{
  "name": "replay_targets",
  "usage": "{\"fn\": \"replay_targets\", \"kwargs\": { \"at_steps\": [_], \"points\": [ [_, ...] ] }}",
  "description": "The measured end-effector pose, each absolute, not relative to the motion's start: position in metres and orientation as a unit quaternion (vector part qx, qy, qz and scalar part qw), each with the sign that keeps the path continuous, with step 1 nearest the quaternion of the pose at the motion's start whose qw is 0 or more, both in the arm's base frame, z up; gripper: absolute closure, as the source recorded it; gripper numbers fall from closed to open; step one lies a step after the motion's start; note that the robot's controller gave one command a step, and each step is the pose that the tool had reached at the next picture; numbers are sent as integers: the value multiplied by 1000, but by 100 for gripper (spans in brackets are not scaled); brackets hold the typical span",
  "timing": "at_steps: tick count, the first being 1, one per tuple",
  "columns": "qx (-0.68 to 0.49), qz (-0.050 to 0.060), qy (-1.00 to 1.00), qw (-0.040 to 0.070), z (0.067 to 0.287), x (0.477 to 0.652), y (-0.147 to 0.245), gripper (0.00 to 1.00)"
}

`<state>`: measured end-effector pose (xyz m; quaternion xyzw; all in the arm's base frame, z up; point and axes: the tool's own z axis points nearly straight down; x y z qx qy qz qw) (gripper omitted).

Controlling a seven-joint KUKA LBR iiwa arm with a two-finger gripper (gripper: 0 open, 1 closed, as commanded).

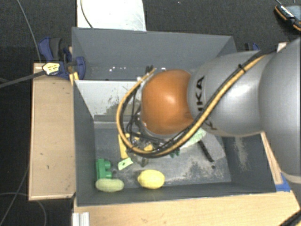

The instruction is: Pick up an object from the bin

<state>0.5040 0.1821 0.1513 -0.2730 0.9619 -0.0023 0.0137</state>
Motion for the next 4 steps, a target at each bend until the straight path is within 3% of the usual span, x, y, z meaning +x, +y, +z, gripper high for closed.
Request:
{"fn": "replay_targets", "kwargs": {
  "at_steps": [1, 2, 3, 4],
  "points": [
    [-298, -3, 954, 16, 178, 483, 192, 100],
    [-367, -3, 930, 9, 66, 497, 166, 0],
    [-367, -3, 930, 13, 70, 499, 168, 0],
    [-371, -3, 929, 11, 70, 491, 137, 0]
  ]
}}
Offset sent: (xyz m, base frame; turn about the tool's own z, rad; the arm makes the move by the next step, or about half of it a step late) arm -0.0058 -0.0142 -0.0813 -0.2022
